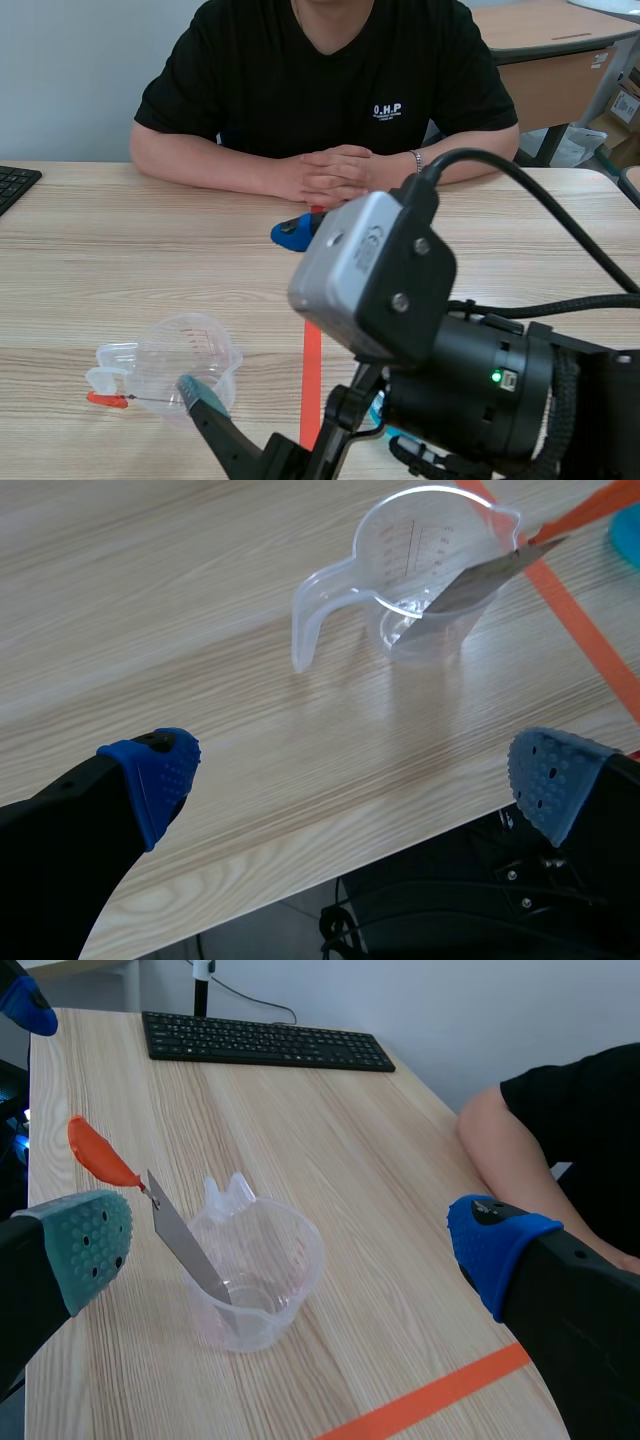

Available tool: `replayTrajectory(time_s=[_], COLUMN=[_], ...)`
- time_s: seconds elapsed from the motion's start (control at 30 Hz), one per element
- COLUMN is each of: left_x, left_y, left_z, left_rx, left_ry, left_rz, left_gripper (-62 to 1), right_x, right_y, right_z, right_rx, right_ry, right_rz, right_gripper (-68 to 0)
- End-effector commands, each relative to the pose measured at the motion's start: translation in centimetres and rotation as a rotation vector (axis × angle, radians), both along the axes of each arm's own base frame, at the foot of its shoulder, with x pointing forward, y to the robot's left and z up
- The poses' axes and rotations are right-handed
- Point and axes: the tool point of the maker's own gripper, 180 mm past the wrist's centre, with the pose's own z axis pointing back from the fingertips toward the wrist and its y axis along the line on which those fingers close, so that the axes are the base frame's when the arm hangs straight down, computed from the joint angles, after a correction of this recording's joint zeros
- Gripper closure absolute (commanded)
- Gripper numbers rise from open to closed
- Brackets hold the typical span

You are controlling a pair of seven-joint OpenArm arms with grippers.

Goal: Do the redox reaction experiment.
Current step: 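Lift the metal plate out of the left beaker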

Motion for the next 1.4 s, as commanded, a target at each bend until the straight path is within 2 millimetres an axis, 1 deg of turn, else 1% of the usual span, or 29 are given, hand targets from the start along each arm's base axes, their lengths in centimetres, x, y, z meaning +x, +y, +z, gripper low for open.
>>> replayTrajectory(time_s=[0.0,0.1,0.27,0.5,0.6,0.7,0.83,1.07,1.23,1.37], left_x=[-0.1,-0.2,-0.2,-0.1,-0.1,-0.1,-0.1,0.0,0.1,0.1], left_y=[-0.3,-0.4,-0.4,-0.4,-0.4,-0.4,-0.3,0.0,0.2,0.2], left_z=[0.1,0.1,0.1,0.1,0.1,0.1,0.1,0.2,0.2,0.2], left_rx=[-0.007,-0.009,-0.009,-0.010,-0.010,-0.009,-0.004,0.006,0.015,0.017], left_ry=[-0.007,-0.005,-0.006,-0.007,-0.007,-0.008,-0.011,-0.016,-0.020,-0.021], left_rz=[0.002,0.001,0.000,0.000,0.000,0.000,0.005,0.012,0.016,0.018], left_gripper=[-62.3,-62.3,-62.3,-62.3,-62.3,-62.3,-62.3,-62.3,-62.3,-62.3], right_x=[0.2,-0.5,-1.8,-2.1,-2.0,-2.0,-2.1,-2.1,-2.1,-2.1], right_y=[0.6,1.9,3.9,5.9,6.6,7.2,7.9,7.9,7.9,7.9], right_z=[0.2,-0.6,-1.2,-1.9,-2.1,-2.1,-1.7,-1.9,-2.0,-2.0], right_rx=[0.004,-0.009,-0.010,-0.016,-0.011,-0.005,0.000,-0.012,-0.016,-0.016], right_ry=[-0.016,-0.002,0.001,-0.007,-0.005,-0.007,-0.022,-0.023,-0.022,-0.022], right_rz=[0.010,0.048,0.115,0.163,0.171,0.181,0.193,0.195,0.194,0.194], right_gripper=[-67.9,-67.9,-67.9,-67.5,-61.5,-58.1,-49.9,-38.0,-26.4,-22.2])
